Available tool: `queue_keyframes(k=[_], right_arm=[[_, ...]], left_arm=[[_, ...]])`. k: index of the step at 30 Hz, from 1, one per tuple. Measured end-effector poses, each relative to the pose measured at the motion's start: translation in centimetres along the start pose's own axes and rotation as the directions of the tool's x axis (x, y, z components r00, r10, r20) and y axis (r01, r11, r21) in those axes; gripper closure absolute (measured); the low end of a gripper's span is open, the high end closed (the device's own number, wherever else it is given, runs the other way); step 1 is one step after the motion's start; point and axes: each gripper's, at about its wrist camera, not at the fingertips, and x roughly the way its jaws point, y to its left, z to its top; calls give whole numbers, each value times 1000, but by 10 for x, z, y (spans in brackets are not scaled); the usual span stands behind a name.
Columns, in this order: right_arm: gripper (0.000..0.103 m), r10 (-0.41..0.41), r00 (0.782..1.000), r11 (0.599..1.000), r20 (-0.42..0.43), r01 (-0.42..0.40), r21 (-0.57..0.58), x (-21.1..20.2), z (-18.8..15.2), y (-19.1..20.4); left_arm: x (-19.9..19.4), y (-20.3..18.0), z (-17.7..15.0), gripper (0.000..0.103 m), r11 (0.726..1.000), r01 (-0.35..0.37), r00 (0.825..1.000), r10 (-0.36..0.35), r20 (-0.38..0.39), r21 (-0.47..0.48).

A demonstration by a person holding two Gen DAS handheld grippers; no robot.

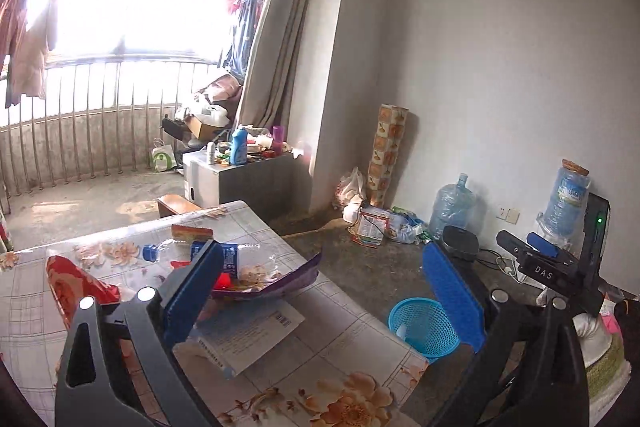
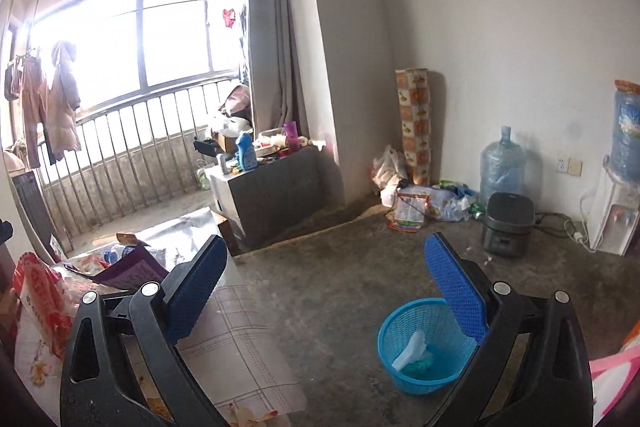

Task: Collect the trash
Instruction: 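Move both tools back over the table toward the snack bag and box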

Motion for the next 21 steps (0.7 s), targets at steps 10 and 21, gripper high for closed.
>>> queue_keyframes(k=[10, 21], right_arm=[[8, 273, 954, 960, -121, -278, -23, 21, 2, 80], [20, 454, 809, 891, -373, -400, 217, 43, -36, 115]], left_arm=[[-58, 80, -58, 6, 967, -220, 975, 216, -47, -125], [-56, 100, -74, 6, 953, -268, 963, 261, -71, -138]])
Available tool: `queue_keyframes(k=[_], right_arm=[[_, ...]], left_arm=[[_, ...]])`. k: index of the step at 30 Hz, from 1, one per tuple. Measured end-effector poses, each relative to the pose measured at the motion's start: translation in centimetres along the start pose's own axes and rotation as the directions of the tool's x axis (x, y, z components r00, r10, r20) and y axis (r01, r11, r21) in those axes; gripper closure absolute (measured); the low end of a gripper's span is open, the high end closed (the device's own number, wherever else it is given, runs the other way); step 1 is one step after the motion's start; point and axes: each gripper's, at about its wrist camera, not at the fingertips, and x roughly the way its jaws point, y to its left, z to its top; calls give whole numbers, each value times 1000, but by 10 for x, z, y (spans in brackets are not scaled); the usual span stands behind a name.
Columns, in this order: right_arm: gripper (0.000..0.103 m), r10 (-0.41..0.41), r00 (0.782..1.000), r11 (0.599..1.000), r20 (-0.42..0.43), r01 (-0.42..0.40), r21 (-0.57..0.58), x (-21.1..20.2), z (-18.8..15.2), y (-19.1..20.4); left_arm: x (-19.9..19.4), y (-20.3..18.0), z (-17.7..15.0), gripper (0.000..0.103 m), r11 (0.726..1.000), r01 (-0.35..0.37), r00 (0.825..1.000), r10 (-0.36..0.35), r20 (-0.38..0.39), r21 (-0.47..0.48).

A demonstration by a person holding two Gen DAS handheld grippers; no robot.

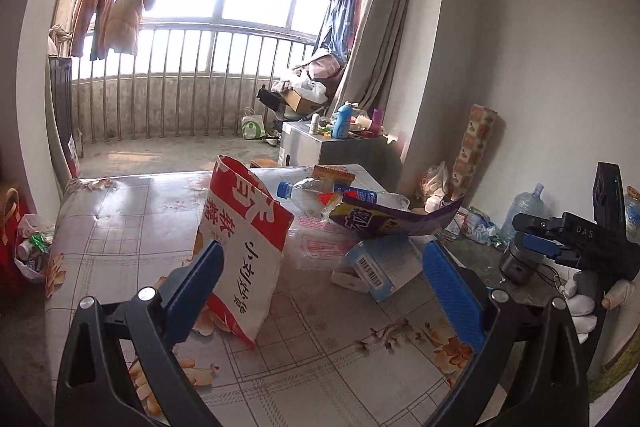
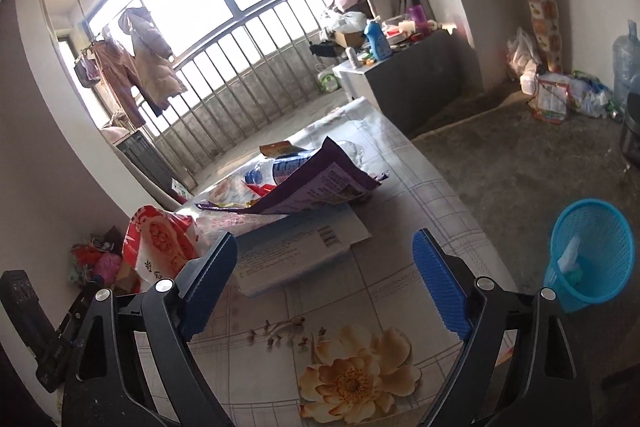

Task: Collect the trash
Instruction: 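Move both tools back over the table toward the snack bag and box, then grasp the red-and-white snack bag with the left tool while the right tool grasps the blue-white box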

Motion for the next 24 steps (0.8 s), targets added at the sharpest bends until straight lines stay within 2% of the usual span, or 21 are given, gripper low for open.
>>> queue_keyframes(k=[3, 8, 12, 16, 24], right_arm=[[23, 28, 998, 998, -60, -25, 50, 12, -6, 1], [27, 62, 989, 992, -133, -47, 115, 28, -10, 0], [28, 70, 984, 990, -164, -49, 130, 35, -11, 0], [29, 91, 976, 986, -198, -61, 154, 42, -14, 0], [33, 237, 930, 924, -282, -126, 361, 67, -27, -12]], left_arm=[[9, 0, -2, 11, 1000, 6, 1000, -6, -14, 4], [22, -10, -6, 17, 998, 10, 1000, -9, -17, 65], [28, -8, -7, 23, 995, -51, 998, 53, -17, 82], [42, 2, -11, 32, 988, -137, 989, 141, -54, 76], [77, 22, -26, 53, 972, -228, 959, 235, -158, 58]])
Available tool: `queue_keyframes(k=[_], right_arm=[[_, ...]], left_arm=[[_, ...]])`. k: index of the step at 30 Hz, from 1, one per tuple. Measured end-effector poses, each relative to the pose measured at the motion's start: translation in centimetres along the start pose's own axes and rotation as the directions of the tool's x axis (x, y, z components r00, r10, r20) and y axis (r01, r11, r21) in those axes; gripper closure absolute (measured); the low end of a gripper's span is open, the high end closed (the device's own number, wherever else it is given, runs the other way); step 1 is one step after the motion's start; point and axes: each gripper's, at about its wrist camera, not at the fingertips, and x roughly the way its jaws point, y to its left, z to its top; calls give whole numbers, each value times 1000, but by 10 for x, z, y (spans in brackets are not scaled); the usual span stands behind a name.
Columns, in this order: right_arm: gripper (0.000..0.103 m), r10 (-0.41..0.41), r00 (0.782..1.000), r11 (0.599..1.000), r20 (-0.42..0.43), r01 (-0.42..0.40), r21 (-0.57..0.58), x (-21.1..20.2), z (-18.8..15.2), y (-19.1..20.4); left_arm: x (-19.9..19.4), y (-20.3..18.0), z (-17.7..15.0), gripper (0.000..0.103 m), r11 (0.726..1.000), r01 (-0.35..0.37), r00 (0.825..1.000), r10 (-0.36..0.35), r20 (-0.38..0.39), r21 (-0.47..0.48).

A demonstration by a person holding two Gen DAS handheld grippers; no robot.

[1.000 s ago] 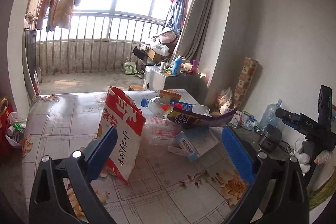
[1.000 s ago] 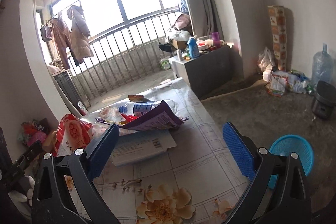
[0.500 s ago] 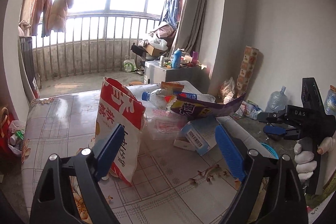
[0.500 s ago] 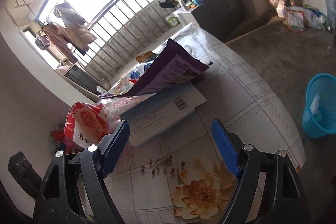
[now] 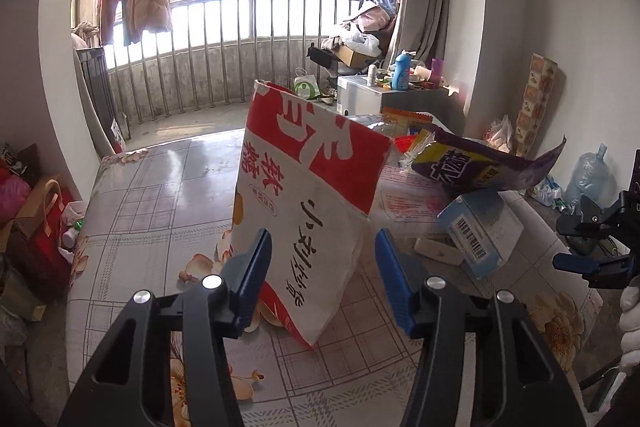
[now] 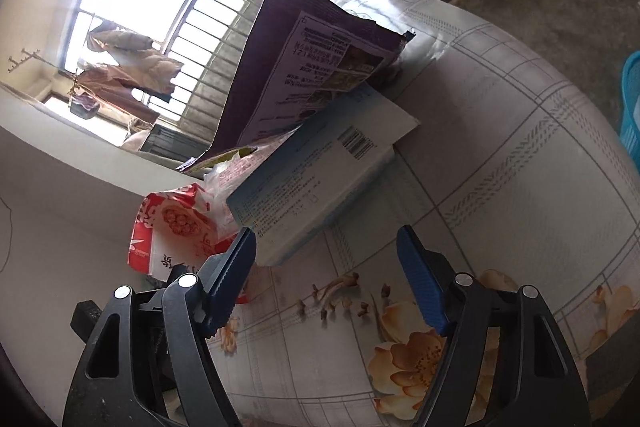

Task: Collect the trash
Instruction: 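Grasp the red-and-white snack bag with the left tool while the right tool grasps the blue-white box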

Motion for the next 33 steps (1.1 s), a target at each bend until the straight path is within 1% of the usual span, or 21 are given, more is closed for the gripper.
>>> queue_keyframes(k=[2, 6, 8, 11, 14, 19, 21, 25, 27, 33], right_arm=[[34, 38, 999, 998, -23, -37, 47, 5, 0, -4], [34, 100, 994, 989, -53, -93, 114, 15, -1, -6], [34, 124, 990, 982, -66, -113, 152, 23, 3, -9], [34, 161, 983, 968, -82, -141, 207, 34, 5, -11], [35, 179, 979, 959, -95, -152, 237, 41, 4, -11], [38, 202, 973, 945, -115, -162, 285, 56, 2, -11], [41, 211, 971, 939, -115, -169, 299, 64, 2, -9], [44, 238, 965, 927, -109, -193, 321, 66, 1, -11], [48, 250, 962, 919, -107, -201, 339, 69, 1, -11], [56, 283, 955, 898, -94, -229, 375, 61, -5, -21]], left_arm=[[8, 3, -1, 61, 1000, -9, 1000, 8, -25, -17], [18, 10, -2, 69, 999, -17, 998, 15, -53, -41], [21, 12, -4, 76, 999, -21, 998, 18, -63, -47], [22, 12, -5, 79, 999, -24, 998, 21, -66, -43], [23, 13, -5, 83, 999, -30, 998, 27, -65, -35], [21, 18, -3, 87, 999, -32, 998, 29, -63, -38], [21, 20, -3, 88, 999, -34, 997, 32, -63, -31], [21, 20, -1, 90, 999, -37, 997, 35, -64, -27], [22, 19, -1, 91, 999, -40, 997, 38, -64, -28], [22, 21, -1, 94, 998, -49, 997, 47, -63, -28]])
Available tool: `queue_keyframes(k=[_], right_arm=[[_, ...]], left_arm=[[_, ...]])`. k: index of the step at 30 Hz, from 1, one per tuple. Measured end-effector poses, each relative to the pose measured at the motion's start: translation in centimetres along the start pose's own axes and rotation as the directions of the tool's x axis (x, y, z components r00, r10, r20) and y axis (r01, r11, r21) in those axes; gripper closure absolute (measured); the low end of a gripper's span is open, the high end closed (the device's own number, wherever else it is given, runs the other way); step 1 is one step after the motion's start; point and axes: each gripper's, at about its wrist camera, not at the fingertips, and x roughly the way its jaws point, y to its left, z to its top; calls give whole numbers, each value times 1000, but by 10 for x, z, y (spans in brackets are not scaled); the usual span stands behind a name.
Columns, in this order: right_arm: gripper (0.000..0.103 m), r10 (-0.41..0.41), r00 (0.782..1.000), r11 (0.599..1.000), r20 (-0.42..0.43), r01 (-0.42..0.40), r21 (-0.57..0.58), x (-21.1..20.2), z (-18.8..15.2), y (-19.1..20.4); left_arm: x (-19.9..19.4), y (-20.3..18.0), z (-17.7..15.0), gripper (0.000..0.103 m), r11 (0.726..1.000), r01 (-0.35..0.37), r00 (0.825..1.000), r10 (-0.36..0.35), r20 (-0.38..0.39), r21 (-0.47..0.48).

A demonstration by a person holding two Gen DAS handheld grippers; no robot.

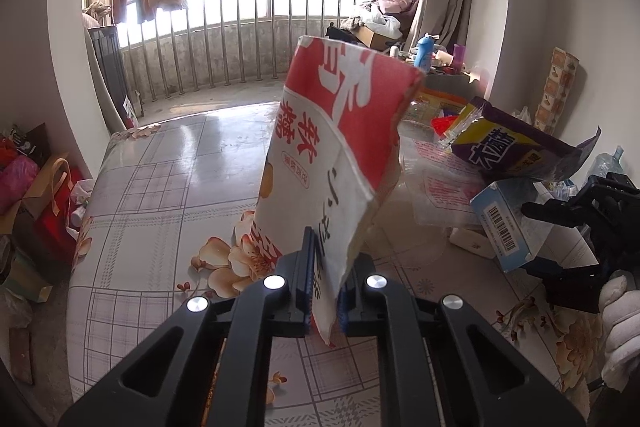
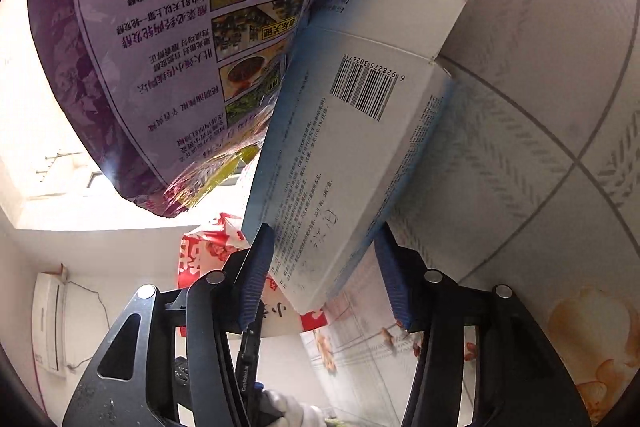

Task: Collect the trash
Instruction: 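Grasp the red-and-white snack bag with the left tool while the right tool grasps the blue-white box, then carry the snack bag and box to the blue wastebasket and release both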

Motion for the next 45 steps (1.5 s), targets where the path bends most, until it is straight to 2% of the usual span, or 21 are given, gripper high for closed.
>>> queue_keyframes(k=[9, 14, 24, 33, 40, 45], right_arm=[[64, 34, 999, 999, 4, -34, 25, -21, 1, -18], [67, 47, 999, 998, 5, -48, 47, -43, -9, -32], [71, 65, 998, 995, -2, -65, 77, -85, -16, -57], [72, 76, 997, 991, 1, -76, 111, -118, -16, -81], [73, 86, 996, 988, 29, -89, 124, -92, -19, -75], [73, 95, 994, 987, 52, -100, 124, -96, -24, -73]], left_arm=[[-3, 6, 2, 99, 1000, -17, 1000, 17, 7, -13], [-7, 12, 4, 102, 999, -31, 999, 32, 16, -8], [-35, 28, 14, 103, 995, -93, 992, 95, 83, -31], [-71, 34, 24, 103, 988, -147, 975, 153, 159, -46], [-102, 33, 37, 103, 984, -172, 955, 177, 239, -45], [-120, 27, 49, 103, 985, -170, 939, 173, 297, -37]])
